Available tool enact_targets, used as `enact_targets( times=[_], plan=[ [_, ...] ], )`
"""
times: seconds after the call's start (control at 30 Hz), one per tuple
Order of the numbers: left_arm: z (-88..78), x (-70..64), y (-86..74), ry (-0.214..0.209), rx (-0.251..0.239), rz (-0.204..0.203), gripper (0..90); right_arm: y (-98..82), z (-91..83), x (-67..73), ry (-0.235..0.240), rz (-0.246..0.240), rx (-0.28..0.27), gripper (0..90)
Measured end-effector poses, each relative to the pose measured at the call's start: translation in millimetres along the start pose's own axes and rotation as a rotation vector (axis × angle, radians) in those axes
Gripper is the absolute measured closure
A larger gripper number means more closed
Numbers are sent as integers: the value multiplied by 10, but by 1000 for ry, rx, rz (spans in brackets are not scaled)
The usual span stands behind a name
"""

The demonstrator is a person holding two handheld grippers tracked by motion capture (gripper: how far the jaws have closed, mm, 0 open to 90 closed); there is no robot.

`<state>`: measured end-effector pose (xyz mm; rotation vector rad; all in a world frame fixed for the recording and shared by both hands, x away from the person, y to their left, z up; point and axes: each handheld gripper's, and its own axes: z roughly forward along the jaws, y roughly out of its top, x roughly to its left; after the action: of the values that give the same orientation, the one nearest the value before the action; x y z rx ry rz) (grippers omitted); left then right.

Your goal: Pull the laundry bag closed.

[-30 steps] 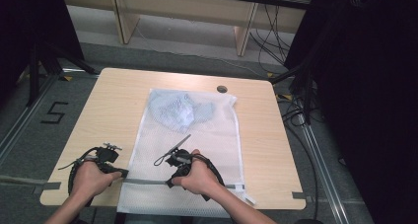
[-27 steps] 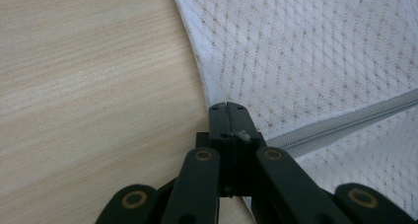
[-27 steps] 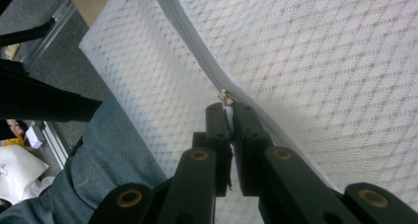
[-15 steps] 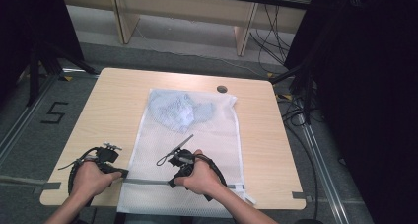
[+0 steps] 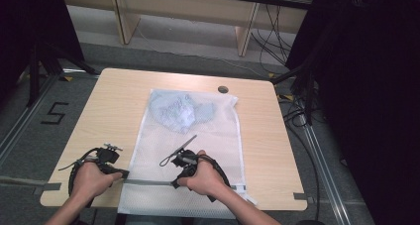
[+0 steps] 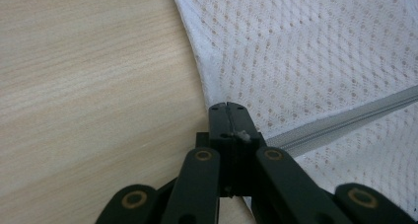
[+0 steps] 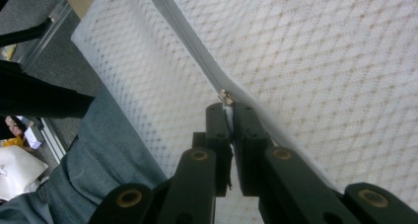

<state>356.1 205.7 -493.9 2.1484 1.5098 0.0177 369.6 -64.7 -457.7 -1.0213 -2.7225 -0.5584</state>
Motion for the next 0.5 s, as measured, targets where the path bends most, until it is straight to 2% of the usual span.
enact_targets(
  times=[0.07,0.13,0.17,0.2,0.33,0.4,0.47,0.5],
  plan=[
    [0,0,0,0,0,0,900,-5,-7,17,11,39,0,871],
    [0,0,0,0,0,0,900,-9,-11,9,24,39,-9,871],
    [0,0,0,0,1,0,900,-18,-10,-27,6,-3,-2,871],
    [0,0,0,0,0,0,900,-21,-29,-10,3,35,10,871],
    [-1,-1,0,1,1,0,900,-28,-38,-16,28,39,-4,871],
    [0,0,0,0,0,0,900,-40,-44,-35,-1,25,8,871],
    [-1,1,0,0,0,0,900,-45,-50,-35,-6,43,16,871],
    [-1,3,1,1,1,4,900,-44,-49,-33,9,43,6,871]
  ],
)
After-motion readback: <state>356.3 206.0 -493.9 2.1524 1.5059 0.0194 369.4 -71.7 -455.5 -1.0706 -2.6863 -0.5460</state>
